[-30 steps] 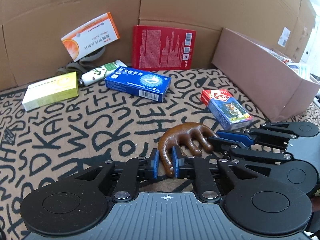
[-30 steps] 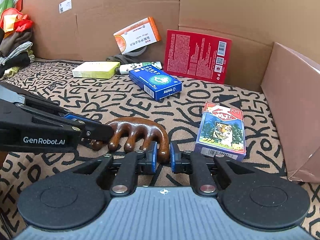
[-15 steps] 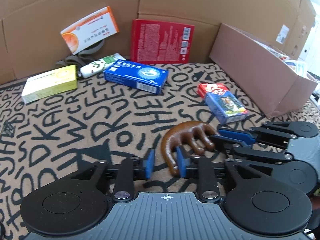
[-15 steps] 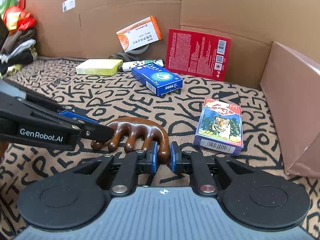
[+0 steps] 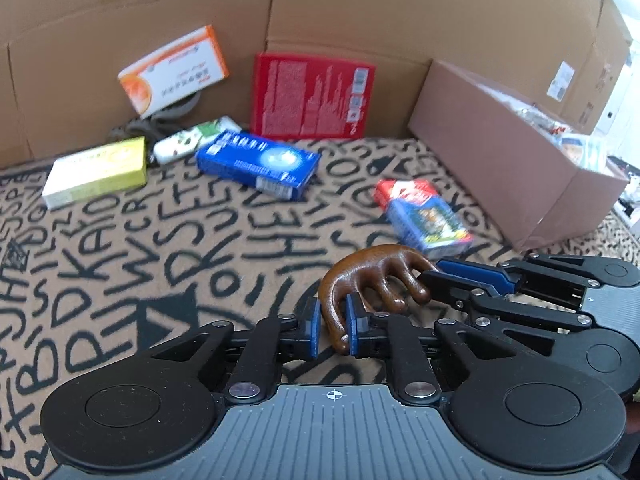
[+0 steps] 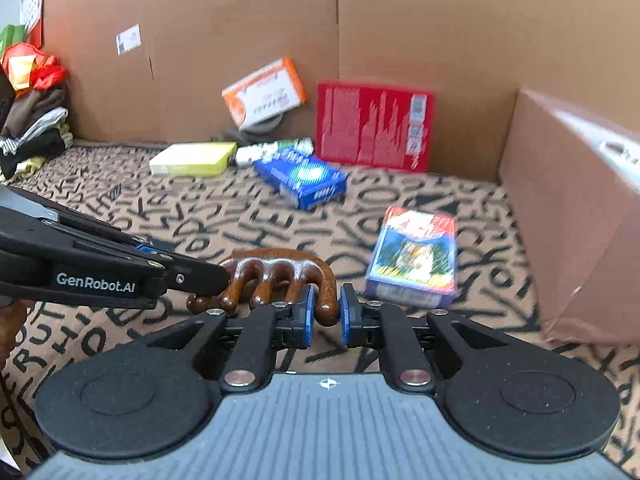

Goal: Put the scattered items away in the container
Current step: 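Carry the comb over the pink box and open both grippers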

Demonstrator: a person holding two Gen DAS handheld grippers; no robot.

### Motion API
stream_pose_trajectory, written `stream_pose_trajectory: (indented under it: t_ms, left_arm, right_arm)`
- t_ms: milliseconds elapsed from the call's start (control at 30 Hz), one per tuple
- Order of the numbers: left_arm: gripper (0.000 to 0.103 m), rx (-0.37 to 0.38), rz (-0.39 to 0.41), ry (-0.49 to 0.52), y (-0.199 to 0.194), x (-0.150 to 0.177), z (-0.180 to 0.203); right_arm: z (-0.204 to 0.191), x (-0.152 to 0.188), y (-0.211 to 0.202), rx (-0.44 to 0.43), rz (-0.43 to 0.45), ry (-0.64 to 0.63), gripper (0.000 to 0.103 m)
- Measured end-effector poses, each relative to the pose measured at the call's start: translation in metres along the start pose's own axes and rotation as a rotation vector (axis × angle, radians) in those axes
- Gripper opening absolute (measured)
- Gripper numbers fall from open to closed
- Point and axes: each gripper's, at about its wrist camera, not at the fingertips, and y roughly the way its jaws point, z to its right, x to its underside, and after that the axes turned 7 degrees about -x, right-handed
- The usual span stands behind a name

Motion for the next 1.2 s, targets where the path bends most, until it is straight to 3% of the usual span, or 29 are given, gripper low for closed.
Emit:
stream_pose_trajectory:
  t_ms: [333,633,833,967,1033,1067,1100,1133,1200]
  left_arm:
    - [0.01,0.075,0.139,0.076,-0.017,-0.049,0.053]
    - [0.01,0.19,0.233,0.19,-0.012,-0.108,0.123]
    - [0.01,0.251,0.245,0.231,0.014,-0.127,0.174]
    - [0.012,0.281,0.206,0.222,0.043,-0.137,0.195]
    - [0.057,0.292,0.183,0.219,0.057,-0.138,0.201]
    - [0.073,0.292,0.168,0.214,0.063,-0.137,0.203]
    - [0.08,0.318,0.185,0.2,0.064,-0.135,0.2]
    - [0.082,0.322,0.2,0.197,0.061,-0.132,0.199]
    - [0.089,0.323,0.229,0.195,0.054,-0.126,0.196]
  right_arm:
    - [0.025,-0.024,-0.047,0.118,0.168,-0.021,0.016]
    - [0.08,-0.043,-0.093,0.289,0.303,0.012,0.016]
    - [0.123,-0.04,-0.109,0.38,0.327,0.085,0.016]
    - [0.154,-0.037,-0.101,0.409,0.305,0.147,0.016]
    - [0.167,-0.034,-0.093,0.427,0.288,0.175,0.018]
    - [0.173,-0.033,-0.089,0.437,0.279,0.193,0.023]
    - [0.177,-0.027,-0.091,0.445,0.289,0.208,0.04]
    - [0.18,-0.02,-0.094,0.452,0.301,0.224,0.05]
    - [0.182,-0.009,-0.099,0.45,0.329,0.239,0.047]
